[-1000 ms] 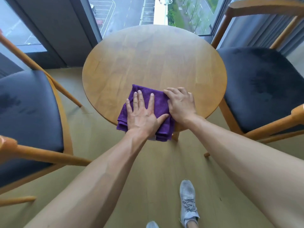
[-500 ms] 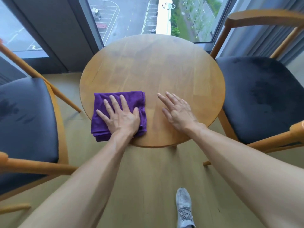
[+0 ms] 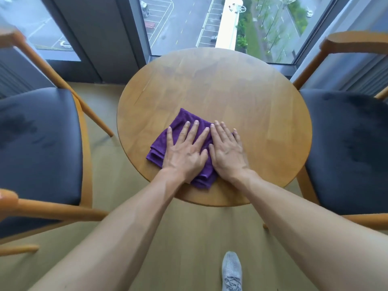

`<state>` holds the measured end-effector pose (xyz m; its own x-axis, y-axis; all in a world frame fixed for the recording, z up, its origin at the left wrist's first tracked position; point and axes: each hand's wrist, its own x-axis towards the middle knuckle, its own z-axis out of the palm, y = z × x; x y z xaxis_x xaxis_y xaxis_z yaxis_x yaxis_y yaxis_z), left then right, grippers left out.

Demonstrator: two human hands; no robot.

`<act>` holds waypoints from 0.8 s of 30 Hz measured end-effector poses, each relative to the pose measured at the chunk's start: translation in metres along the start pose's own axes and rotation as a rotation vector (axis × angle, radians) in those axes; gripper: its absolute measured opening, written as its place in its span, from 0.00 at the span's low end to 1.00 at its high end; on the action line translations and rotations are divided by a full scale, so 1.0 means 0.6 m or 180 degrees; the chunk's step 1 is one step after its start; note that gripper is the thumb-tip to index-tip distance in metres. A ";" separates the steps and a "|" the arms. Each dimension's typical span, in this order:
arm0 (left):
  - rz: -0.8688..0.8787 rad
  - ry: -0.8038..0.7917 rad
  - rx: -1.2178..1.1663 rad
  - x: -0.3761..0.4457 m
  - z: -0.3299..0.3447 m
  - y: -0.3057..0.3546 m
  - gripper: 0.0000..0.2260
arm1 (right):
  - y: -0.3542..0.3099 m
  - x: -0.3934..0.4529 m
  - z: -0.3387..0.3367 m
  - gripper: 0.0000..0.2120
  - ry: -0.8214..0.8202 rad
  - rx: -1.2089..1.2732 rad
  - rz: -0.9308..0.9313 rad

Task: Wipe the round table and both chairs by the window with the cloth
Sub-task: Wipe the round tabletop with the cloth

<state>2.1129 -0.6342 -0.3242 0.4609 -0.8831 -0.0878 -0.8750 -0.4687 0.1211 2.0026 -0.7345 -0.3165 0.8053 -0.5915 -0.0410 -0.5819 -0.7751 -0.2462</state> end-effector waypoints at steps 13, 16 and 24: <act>-0.2176 -0.0065 -0.0335 0.063 -0.042 -0.178 0.31 | 0.148 0.103 -0.059 0.28 -0.0538 -0.0328 0.0654; -0.2063 -0.0129 -0.0287 0.146 -0.041 -0.097 0.35 | 0.237 0.118 -0.096 0.27 -0.0568 -0.0359 0.0761; 0.0151 -0.0333 0.0192 0.207 -0.009 0.179 0.36 | 0.293 0.192 -0.133 0.21 -0.0375 -0.0508 0.0672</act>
<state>2.0768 -0.7944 -0.3168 0.4037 -0.8957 -0.1865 -0.9042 -0.4217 0.0680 1.9840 -0.9567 -0.2871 0.6667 -0.7208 -0.1897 -0.7411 -0.6683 -0.0652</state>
